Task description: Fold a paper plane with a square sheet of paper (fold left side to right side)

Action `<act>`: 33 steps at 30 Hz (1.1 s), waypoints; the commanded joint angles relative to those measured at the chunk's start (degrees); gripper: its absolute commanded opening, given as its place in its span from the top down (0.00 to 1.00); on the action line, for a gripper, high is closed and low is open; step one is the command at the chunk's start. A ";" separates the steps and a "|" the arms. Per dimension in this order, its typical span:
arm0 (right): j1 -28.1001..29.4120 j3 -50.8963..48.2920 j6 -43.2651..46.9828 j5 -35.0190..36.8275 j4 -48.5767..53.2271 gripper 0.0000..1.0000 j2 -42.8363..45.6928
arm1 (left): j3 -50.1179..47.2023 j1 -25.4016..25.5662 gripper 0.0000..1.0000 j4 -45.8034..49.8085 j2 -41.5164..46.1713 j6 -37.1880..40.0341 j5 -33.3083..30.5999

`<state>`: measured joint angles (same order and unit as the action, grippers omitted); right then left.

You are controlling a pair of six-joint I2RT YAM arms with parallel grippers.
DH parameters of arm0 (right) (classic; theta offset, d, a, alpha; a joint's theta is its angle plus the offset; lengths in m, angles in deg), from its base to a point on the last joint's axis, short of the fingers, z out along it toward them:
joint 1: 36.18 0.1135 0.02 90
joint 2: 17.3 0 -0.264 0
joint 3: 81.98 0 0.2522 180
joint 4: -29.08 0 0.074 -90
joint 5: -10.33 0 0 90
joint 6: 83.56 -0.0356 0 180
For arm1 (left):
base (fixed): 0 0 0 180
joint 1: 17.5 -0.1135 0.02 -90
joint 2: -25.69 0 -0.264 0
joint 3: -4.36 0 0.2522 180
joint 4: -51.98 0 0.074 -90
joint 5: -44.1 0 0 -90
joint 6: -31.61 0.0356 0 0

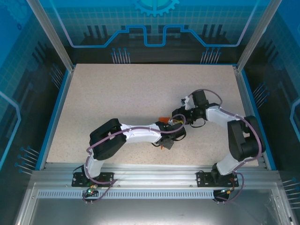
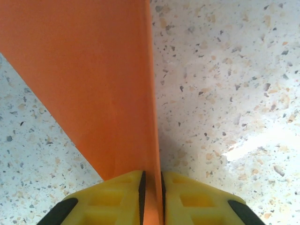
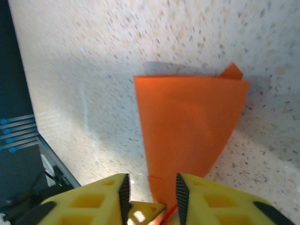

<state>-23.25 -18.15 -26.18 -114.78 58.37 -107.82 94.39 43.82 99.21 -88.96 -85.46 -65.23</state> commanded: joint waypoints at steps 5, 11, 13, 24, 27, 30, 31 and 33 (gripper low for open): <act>-6.82 -3.89 5.33 -3.31 3.41 0.49 6.49 | -8.27 -4.87 0.83 -9.09 5.18 -1.27 9.00; -7.58 -9.11 5.40 -6.82 -1.62 0.44 7.73 | -15.68 -9.54 0.84 -17.83 9.06 -2.69 17.73; -7.11 -11.57 3.47 -7.97 -6.19 0.44 7.53 | -18.99 -11.50 0.84 -21.63 10.61 -3.52 20.82; 3.16 -12.70 -5.10 -0.89 -18.27 0.44 2.23 | -29.26 -17.68 0.85 -35.17 14.32 -7.40 30.22; 5.85 -11.08 -6.93 1.00 -19.96 0.44 -0.45 | -30.71 -18.65 0.86 -37.18 14.54 -8.21 31.27; 7.63 -9.71 -8.24 1.89 -21.27 0.45 -3.10 | -31.99 -19.47 0.87 -38.75 14.72 -8.95 32.16; 8.14 -9.18 -8.68 1.75 -21.93 0.46 -4.15 | -32.29 -19.71 0.87 -39.41 14.73 -9.18 32.47; 9.32 -7.83 -8.95 1.73 -22.21 0.47 -5.98 | -32.58 -20.05 0.88 -39.86 14.55 -9.40 32.88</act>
<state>-15.54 -28.47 -33.18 -114.12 38.90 -111.64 63.51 24.83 59.54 -74.71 -93.55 -32.90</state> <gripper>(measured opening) 0.533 0.119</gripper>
